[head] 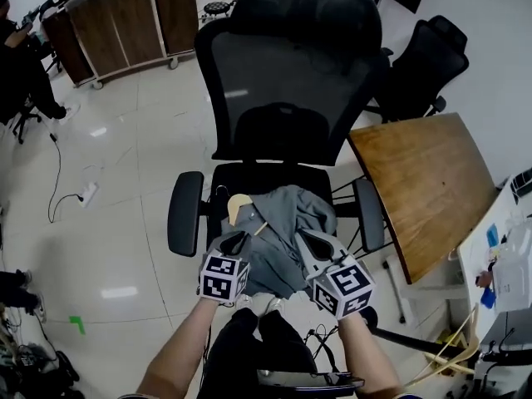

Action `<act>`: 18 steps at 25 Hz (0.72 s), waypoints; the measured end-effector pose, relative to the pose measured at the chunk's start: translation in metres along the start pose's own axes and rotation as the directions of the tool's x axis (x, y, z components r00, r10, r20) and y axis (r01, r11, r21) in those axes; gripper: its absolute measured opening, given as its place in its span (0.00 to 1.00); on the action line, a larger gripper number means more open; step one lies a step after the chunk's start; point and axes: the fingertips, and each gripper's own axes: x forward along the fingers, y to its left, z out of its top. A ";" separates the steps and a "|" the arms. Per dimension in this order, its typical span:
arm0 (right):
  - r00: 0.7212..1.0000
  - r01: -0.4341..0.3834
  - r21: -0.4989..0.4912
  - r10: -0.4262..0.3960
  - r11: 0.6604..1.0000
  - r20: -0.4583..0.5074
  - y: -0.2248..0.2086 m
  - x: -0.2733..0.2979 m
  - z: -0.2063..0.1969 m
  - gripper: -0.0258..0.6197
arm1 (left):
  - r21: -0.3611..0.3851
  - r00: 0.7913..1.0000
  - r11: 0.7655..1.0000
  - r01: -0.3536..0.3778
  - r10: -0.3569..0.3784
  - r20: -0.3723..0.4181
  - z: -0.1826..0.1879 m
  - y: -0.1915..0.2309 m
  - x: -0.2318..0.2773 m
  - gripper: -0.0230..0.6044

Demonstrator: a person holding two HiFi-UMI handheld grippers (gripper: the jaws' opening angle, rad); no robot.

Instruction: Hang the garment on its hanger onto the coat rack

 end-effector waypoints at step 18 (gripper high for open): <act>0.984 -0.103 0.144 0.122 0.984 -0.126 -0.007 0.058 -0.101 0.05 | -0.028 0.883 0.940 -0.340 0.309 -0.353 -0.141 0.131 0.136 0.60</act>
